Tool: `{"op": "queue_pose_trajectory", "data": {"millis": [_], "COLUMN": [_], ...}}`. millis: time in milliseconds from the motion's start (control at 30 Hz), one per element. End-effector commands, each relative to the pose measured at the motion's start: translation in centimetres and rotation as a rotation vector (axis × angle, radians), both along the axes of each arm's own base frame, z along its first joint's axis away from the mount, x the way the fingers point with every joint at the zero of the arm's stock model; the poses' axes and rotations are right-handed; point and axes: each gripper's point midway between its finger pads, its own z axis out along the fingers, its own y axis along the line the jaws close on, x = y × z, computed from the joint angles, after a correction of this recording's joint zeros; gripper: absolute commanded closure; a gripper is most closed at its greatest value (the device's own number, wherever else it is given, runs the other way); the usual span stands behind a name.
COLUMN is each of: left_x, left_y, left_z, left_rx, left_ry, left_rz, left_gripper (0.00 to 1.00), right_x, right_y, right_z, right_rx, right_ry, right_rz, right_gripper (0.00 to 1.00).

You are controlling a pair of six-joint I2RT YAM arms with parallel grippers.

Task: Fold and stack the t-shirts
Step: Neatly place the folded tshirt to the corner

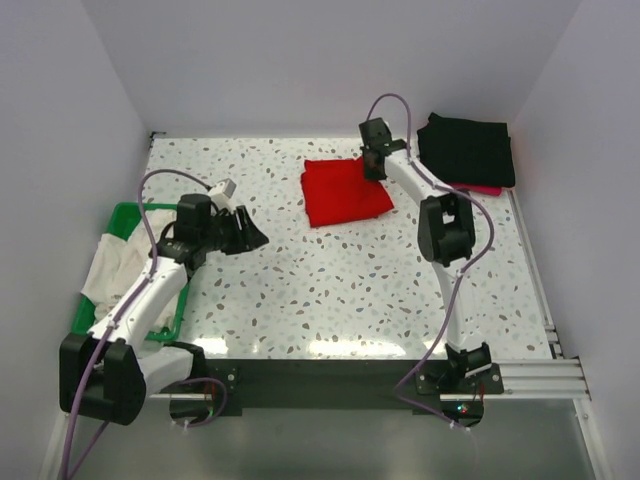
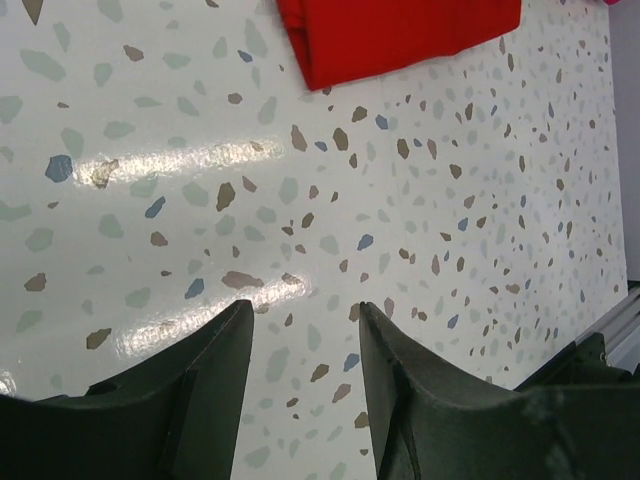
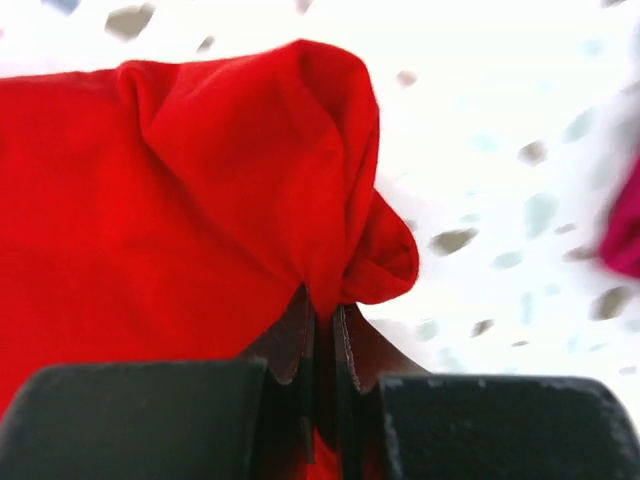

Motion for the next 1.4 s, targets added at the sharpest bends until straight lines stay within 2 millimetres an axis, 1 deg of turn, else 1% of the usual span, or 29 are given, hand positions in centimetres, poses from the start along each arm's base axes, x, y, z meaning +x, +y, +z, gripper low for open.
{"op": "queue_pose_trajectory", "data": {"millis": [0, 33, 67, 100, 133, 200, 233, 267, 300, 333, 367, 400, 467, 633, 733, 767, 833, 867, 1067, 1100, 1167, 1200, 1333, 1367], "left_x": [-0.4, -0.4, -0.7, -0.7, -0.8, -0.7, -0.7, -0.7, -0.7, -0.7, -0.7, -0.8, -0.8, -0.8, -0.9, -0.9, -0.9, -0.9, -1.0, -1.0, -1.0, -1.0, -1.1, -1.1], "left_y": [0.5, 0.7, 0.8, 0.9, 0.9, 0.9, 0.8, 0.8, 0.9, 0.9, 0.9, 0.8, 0.9, 1.0, 0.9, 1.0, 0.9, 0.9, 0.8, 0.9, 0.8, 0.8, 0.8, 0.8], "left_z": [-1.0, -1.4, -1.8, -2.1, -2.5, -2.9, -2.9, -2.9, -3.0, -3.1, -3.2, -3.4, -3.6, -4.1, -4.3, -4.4, -4.5, -4.5, -4.5, -4.6, -4.5, -4.6, -4.6, -4.5], "left_rx": [0.042, 0.050, 0.056, 0.062, 0.067, 0.071, 0.072, 0.072, 0.072, 0.074, 0.075, 0.074, 0.079, 0.087, 0.087, 0.090, 0.088, 0.088, 0.083, 0.084, 0.083, 0.083, 0.082, 0.082], "left_ry": [-0.001, 0.003, 0.010, 0.015, 0.026, 0.042, 0.042, 0.044, 0.046, 0.050, 0.054, 0.057, 0.064, 0.082, 0.090, 0.091, 0.094, 0.096, 0.097, 0.099, 0.097, 0.099, 0.098, 0.096], "left_rz": [-0.013, -0.006, -0.007, -0.006, -0.008, -0.015, -0.017, -0.019, -0.017, -0.019, -0.021, -0.022, -0.023, -0.022, -0.026, -0.026, -0.028, -0.028, -0.036, -0.033, -0.036, -0.036, -0.038, -0.037], "left_gripper": [0.49, 0.49, 0.49, 0.49, 0.49, 0.49, 0.50, 0.50, 0.50, 0.50, 0.50, 0.50, 0.50, 0.50, 0.50, 0.50, 0.50, 0.50, 0.50, 0.50, 0.51, 0.51, 0.51, 0.51], "right_x": [3.2, 3.7, 4.2, 4.9, 5.5, 6.6, 7.0, 7.3, 7.8, 8.2, 8.5, 8.9, 9.2, 9.9, 9.7, 9.5, 9.3, 9.0, 8.2, 8.0, 7.8, 7.7, 7.2, 7.0], "right_y": [-6.7, -7.6, -9.0, -9.6, -10.8, -12.1, -12.6, -13.8, -14.2, -14.6, -15.3, -15.6, -16.3, -17.2, -17.6, -17.6, -17.7, -17.9, -18.1, -18.2, -18.2, -18.2, -18.4, -18.5], "right_z": [6.0, 6.7, 7.4, 8.6, 9.3, 11.0, 11.4, 11.8, 13.0, 12.9, 13.3, 14.1, 14.9, 18.0, 20.3, 21.6, 22.4, 23.4, 25.4, 26.3, 26.8, 27.4, 28.3, 28.2], "right_rx": [-0.127, -0.142, -0.168, -0.177, -0.189, -0.226, -0.227, -0.237, -0.234, -0.237, -0.250, -0.252, -0.273, -0.299, -0.321, -0.323, -0.325, -0.328, -0.343, -0.341, -0.342, -0.340, -0.348, -0.352], "right_ry": [-0.104, -0.122, -0.133, -0.162, -0.182, -0.229, -0.244, -0.254, -0.285, -0.292, -0.301, -0.329, -0.351, -0.432, -0.474, -0.495, -0.506, -0.520, -0.546, -0.560, -0.567, -0.578, -0.589, -0.584], "right_rz": [-0.070, -0.081, -0.081, -0.087, -0.095, -0.085, -0.084, -0.090, -0.095, -0.095, -0.099, -0.104, -0.107, -0.120, -0.124, -0.122, -0.122, -0.125, -0.131, -0.135, -0.138, -0.140, -0.147, -0.148], "right_gripper": [1.00, 1.00, 1.00, 1.00, 1.00, 1.00, 1.00, 1.00, 1.00, 1.00, 1.00, 1.00, 1.00, 1.00, 1.00, 1.00, 1.00, 1.00, 1.00, 1.00, 1.00, 1.00, 1.00, 1.00]}}
